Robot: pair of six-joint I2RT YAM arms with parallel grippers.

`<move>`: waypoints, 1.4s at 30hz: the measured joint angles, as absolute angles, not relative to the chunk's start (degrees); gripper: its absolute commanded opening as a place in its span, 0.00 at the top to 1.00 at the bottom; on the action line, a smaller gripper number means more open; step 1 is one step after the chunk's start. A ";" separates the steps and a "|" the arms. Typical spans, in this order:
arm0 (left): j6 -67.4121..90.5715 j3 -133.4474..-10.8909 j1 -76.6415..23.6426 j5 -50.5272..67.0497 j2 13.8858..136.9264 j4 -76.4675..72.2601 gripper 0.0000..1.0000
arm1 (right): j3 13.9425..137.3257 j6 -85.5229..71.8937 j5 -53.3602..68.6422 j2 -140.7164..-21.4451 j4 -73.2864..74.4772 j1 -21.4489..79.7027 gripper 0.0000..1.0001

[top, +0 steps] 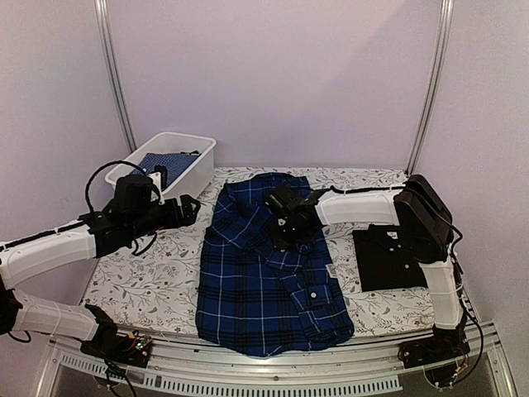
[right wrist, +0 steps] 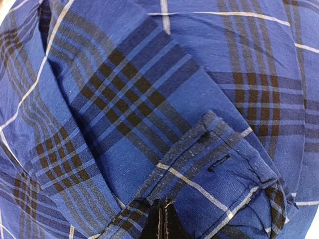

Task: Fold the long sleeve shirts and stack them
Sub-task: Pick up the sleeve from the 1/3-folded shirt.

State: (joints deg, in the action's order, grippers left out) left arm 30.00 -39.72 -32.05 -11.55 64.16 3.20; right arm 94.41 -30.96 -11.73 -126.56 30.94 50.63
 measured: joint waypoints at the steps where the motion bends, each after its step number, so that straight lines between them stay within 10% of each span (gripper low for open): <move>1: 30.15 -39.75 -31.97 -11.07 64.16 3.70 0.00 | 94.41 -30.85 -11.73 -126.41 31.11 50.59 1.00; 11: 33.69 -39.11 -31.48 -6.90 64.64 7.86 0.00 | 94.19 -29.41 -10.59 -122.45 32.21 51.44 0.46; 21: 35.24 -38.46 -31.48 -5.10 65.47 8.84 0.00 | 93.89 -28.03 -10.02 -121.99 34.54 58.19 0.25; 42: 35.86 -38.46 -31.46 -4.05 67.55 8.82 0.00 | 93.91 -27.86 -14.39 -125.08 36.77 59.18 0.60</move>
